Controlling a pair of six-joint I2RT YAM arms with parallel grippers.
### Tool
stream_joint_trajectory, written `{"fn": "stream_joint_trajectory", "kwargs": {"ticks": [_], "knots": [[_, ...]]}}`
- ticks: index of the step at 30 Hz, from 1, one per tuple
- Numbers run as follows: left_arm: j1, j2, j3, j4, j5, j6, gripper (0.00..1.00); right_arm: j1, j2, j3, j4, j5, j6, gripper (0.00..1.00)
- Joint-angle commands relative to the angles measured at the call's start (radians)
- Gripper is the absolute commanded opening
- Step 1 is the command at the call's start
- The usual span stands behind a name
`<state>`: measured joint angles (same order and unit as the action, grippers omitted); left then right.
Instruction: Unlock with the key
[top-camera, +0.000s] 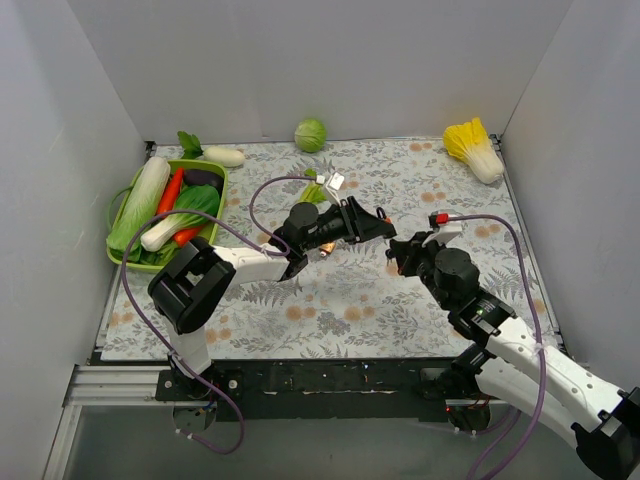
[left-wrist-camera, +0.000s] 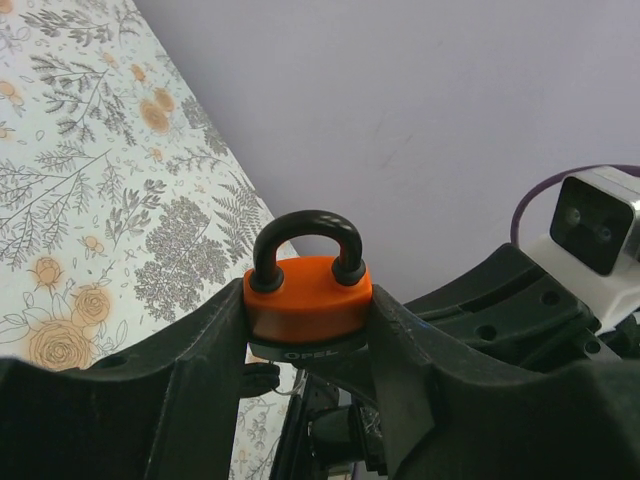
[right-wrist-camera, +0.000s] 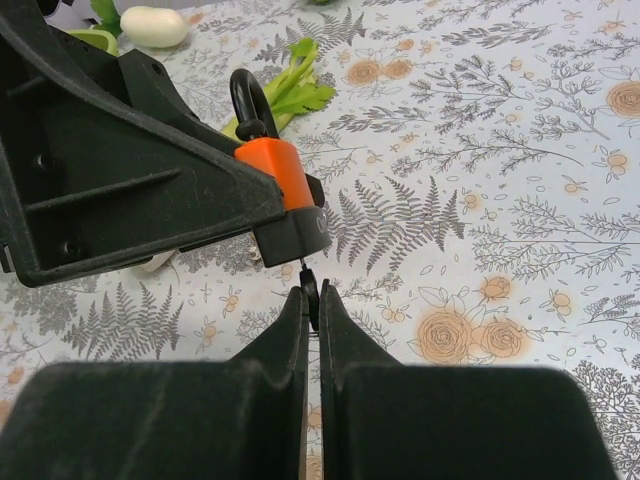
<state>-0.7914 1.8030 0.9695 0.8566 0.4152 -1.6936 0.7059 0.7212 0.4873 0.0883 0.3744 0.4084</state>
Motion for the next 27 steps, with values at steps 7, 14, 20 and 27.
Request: {"fn": "stream_joint_trajectory", "kwargs": {"ticks": [7,14,20,27], "knots": [[-0.127,-0.082,0.034,0.047,0.499,0.048,0.0,-0.1,-0.077,0.074,0.186,0.11,0.101,0.01],[-0.127,-0.102,0.038,0.07,0.551,0.068,0.0,-0.157,-0.089,0.086,0.182,0.029,0.141,0.01],[-0.129,-0.1,0.037,0.108,0.573,0.057,0.0,-0.186,-0.1,0.085,0.18,-0.009,0.158,0.01],[-0.127,-0.109,0.049,0.001,0.522,0.109,0.0,-0.187,-0.094,0.106,0.16,-0.031,0.087,0.01]]}}
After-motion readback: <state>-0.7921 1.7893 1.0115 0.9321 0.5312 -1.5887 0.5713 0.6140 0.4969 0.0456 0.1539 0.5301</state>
